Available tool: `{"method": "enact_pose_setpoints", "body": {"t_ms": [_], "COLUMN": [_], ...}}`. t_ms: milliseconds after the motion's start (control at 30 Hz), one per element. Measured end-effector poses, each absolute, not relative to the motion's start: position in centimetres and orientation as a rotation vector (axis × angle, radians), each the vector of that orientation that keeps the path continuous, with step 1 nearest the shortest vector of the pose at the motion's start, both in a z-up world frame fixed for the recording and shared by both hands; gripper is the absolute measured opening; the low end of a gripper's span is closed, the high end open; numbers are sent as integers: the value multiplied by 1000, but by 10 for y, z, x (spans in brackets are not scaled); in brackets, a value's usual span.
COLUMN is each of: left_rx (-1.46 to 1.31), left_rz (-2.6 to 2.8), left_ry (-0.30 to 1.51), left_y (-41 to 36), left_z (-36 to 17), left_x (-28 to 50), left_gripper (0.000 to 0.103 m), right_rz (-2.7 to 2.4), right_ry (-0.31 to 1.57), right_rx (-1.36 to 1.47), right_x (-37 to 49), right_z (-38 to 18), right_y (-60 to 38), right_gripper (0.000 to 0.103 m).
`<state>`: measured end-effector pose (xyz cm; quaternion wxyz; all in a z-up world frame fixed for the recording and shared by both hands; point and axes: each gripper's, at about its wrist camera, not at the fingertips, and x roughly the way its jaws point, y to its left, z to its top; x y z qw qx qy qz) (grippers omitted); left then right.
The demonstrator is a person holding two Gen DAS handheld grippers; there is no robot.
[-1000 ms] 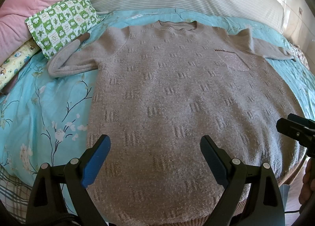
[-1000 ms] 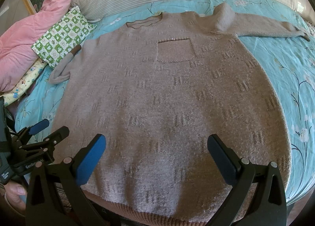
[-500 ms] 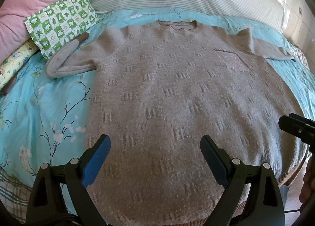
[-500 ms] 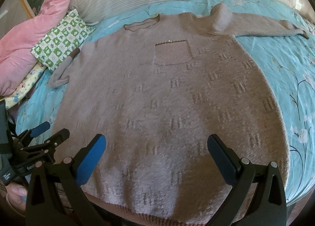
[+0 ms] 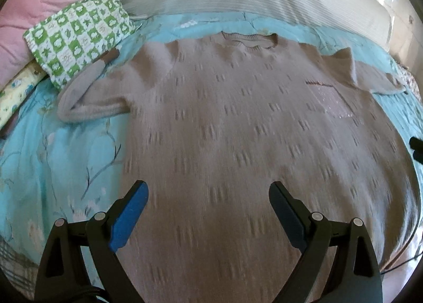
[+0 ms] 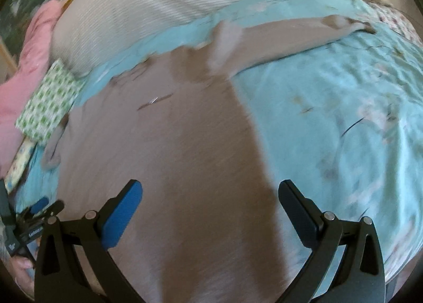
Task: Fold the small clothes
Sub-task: 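Grasp the brown cuff of the sweater sleeve with the right gripper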
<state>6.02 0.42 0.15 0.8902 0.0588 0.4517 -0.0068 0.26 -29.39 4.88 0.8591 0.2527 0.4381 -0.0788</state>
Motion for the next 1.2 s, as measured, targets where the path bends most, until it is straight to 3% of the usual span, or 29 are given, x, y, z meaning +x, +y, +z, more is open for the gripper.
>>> {"method": "enact_pose_setpoints", "body": {"t_ms": [533, 733, 800, 967, 1033, 1067, 1100, 1200], "left_rx": [66, 55, 57, 58, 53, 51, 52, 52], "left_rz": [25, 52, 59, 72, 73, 73, 73, 72], "left_ry": [968, 977, 976, 990, 996, 998, 999, 1000], "left_y": [15, 16, 17, 17, 19, 20, 20, 23], "left_z": [1, -2, -3, -10, -13, -15, -16, -19], "left_x": [165, 203, 210, 226, 230, 231, 231, 231], "left_gripper": [96, 97, 97, 97, 97, 97, 97, 97], "right_rz": [-472, -554, -586, -614, -619, -627, -610, -571], "right_ry": [758, 751, 758, 737, 735, 754, 760, 745], "right_rx": [713, 815, 832, 891, 893, 939, 949, 854], "right_x": [51, 82, 89, 105, 107, 108, 110, 113], "right_z": [6, -24, -36, -58, -63, -65, -65, -45], "right_y": [-499, -578, -598, -637, -642, -641, -643, -619], "right_gripper": [102, 91, 79, 71, 49, 17, 6, 6]}}
